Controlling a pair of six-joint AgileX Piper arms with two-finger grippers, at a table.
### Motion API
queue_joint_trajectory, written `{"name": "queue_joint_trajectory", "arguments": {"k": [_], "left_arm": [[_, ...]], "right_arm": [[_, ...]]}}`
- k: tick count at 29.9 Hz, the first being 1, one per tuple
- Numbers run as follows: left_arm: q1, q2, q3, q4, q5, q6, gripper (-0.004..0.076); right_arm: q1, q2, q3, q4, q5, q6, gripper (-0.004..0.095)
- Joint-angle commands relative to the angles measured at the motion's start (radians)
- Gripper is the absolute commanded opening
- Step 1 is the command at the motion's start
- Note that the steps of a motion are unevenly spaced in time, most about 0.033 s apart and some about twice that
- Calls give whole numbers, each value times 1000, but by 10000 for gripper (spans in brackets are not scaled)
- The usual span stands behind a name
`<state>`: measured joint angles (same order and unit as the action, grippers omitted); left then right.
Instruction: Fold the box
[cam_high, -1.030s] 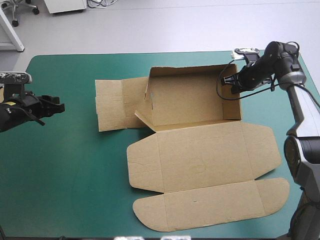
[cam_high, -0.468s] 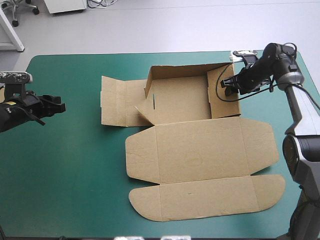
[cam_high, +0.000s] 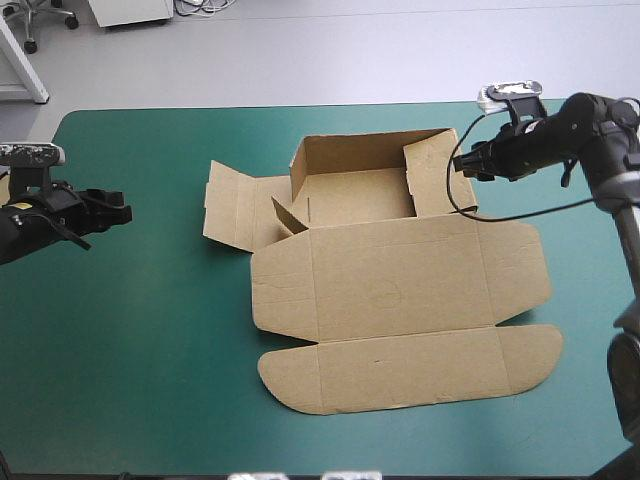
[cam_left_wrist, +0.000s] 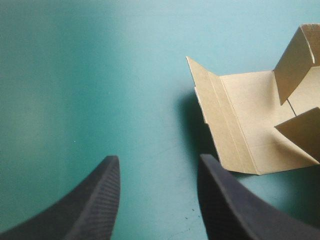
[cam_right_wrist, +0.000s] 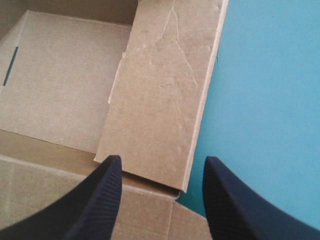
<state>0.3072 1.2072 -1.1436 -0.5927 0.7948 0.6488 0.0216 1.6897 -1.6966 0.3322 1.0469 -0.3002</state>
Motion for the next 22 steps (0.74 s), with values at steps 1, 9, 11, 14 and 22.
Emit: {"name": "queue_joint_trajectory", "arguments": {"k": [1, 9, 11, 14, 22], "left_arm": [[-1, -21, -27, -44, -42, 3, 349], [-1, -21, -27, -50, -40, 3, 349], [-1, -21, -27, -56, -38, 5, 349], [-1, -21, -27, -67, -34, 11, 349], [-1, -21, -27, -69, -34, 14, 349]], "right_arm": [[1, -161, 119, 49, -140, -25, 462], [38, -167, 319, 202, -374, -231, 625], [38, -139, 317, 195, -403, -220, 706], [38, -93, 317, 164, -450, -194, 788], [38, 88, 157, 113, -344, -152, 795]]}}
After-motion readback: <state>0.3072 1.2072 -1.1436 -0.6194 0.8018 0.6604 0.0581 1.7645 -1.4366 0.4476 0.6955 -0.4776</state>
